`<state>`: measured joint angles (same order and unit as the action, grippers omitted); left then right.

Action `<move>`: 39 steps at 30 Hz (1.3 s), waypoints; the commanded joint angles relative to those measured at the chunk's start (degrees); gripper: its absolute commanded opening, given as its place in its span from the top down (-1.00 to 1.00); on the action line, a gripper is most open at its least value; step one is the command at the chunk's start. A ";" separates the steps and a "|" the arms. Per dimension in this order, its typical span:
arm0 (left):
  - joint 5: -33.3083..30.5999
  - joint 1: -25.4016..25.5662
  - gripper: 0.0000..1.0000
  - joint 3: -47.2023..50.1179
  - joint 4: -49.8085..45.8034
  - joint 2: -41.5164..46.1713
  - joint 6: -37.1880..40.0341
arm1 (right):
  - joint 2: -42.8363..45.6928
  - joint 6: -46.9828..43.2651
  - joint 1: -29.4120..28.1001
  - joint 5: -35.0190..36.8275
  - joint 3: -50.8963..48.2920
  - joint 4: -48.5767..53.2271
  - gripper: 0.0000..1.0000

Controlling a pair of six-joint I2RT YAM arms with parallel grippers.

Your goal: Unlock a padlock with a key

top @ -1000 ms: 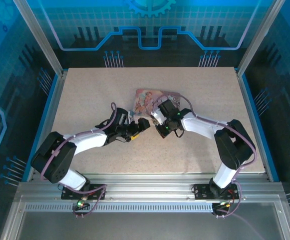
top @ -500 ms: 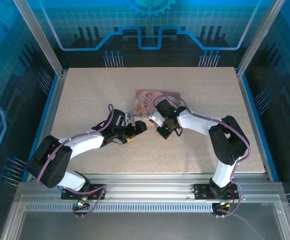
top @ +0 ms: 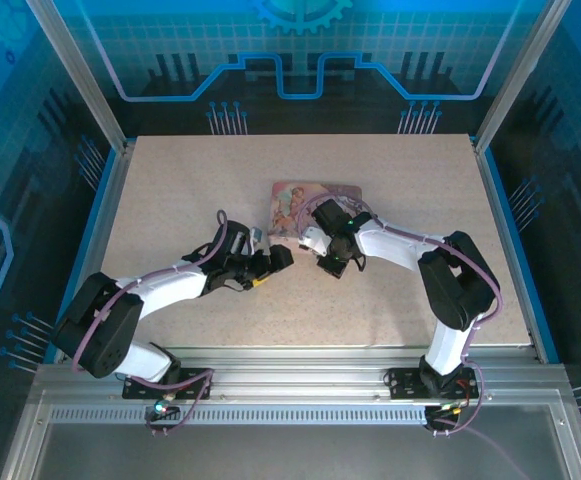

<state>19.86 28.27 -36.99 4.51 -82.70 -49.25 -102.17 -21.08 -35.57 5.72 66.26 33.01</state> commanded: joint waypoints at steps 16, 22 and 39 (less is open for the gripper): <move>2.64 -0.43 -0.98 1.05 -3.23 3.24 3.60 | 5.95 -7.57 0.77 -4.89 -3.06 1.44 1.00; 3.41 -0.42 -0.98 1.22 -3.55 3.24 4.16 | 6.21 -9.11 0.77 -5.26 -3.67 0.74 1.00; 5.08 -0.40 -0.98 1.53 -4.17 2.01 5.08 | 4.33 -11.15 0.28 -3.29 -2.53 0.51 1.00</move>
<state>22.90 28.27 -36.45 1.72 -80.60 -45.93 -97.19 -31.16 -35.20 2.59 63.31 33.34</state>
